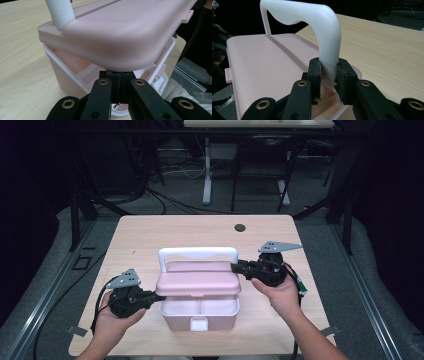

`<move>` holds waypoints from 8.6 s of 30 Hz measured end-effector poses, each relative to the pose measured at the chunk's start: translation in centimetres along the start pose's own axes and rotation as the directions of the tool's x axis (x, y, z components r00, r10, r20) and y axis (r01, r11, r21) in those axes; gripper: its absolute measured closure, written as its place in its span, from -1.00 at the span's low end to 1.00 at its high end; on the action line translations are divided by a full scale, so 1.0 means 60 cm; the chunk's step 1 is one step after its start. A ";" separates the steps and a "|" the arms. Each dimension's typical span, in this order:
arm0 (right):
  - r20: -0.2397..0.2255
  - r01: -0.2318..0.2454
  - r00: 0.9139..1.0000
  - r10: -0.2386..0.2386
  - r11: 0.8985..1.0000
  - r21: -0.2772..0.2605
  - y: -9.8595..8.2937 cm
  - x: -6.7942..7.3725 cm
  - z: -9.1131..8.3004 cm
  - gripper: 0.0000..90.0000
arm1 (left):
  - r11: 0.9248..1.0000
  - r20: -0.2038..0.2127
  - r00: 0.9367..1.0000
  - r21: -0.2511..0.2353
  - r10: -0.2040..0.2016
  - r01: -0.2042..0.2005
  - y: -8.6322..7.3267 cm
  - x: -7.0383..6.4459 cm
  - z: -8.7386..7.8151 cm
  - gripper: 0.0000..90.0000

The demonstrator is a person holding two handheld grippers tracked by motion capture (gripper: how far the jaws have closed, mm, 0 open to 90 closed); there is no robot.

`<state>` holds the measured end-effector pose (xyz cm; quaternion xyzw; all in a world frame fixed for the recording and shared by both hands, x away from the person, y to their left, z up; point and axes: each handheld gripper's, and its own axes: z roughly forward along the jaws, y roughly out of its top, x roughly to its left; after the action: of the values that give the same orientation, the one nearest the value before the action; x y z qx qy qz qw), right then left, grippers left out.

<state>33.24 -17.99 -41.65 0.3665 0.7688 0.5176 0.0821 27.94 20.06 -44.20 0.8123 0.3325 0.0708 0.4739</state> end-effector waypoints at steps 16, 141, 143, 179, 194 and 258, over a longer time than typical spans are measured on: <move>-0.003 -0.009 1.000 0.009 1.000 -0.009 0.002 -0.004 0.001 0.65 | 1.000 0.004 1.000 -0.002 0.012 -0.012 0.015 -0.008 0.003 1.00; -0.047 0.161 0.986 -0.158 0.985 0.057 -0.150 0.078 0.030 0.85 | 0.994 -0.168 0.980 -0.050 -0.107 0.100 0.169 0.106 0.043 1.00; -0.045 0.164 0.986 -0.162 0.985 0.059 -0.151 0.078 0.032 0.84 | 0.994 -0.168 0.980 -0.047 -0.108 0.102 0.166 0.106 0.044 1.00; -0.038 0.151 0.988 -0.149 0.987 0.053 -0.154 0.073 0.039 0.83 | 0.987 -0.076 0.995 0.147 0.069 -0.057 0.155 0.073 0.056 0.63; -0.036 0.150 0.988 -0.148 0.987 0.058 -0.153 0.074 0.039 0.82 | 0.870 0.038 0.935 0.355 0.353 -0.342 0.179 0.028 0.075 0.33; -0.046 0.151 0.988 -0.149 0.987 0.053 -0.152 0.074 0.037 0.78 | 0.442 0.318 0.778 0.679 0.542 -0.586 0.162 -0.063 0.234 0.81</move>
<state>26.84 -15.26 -49.36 0.2986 0.8101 0.4957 0.0942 35.67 4.39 -43.12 0.9963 0.0289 0.0597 0.0540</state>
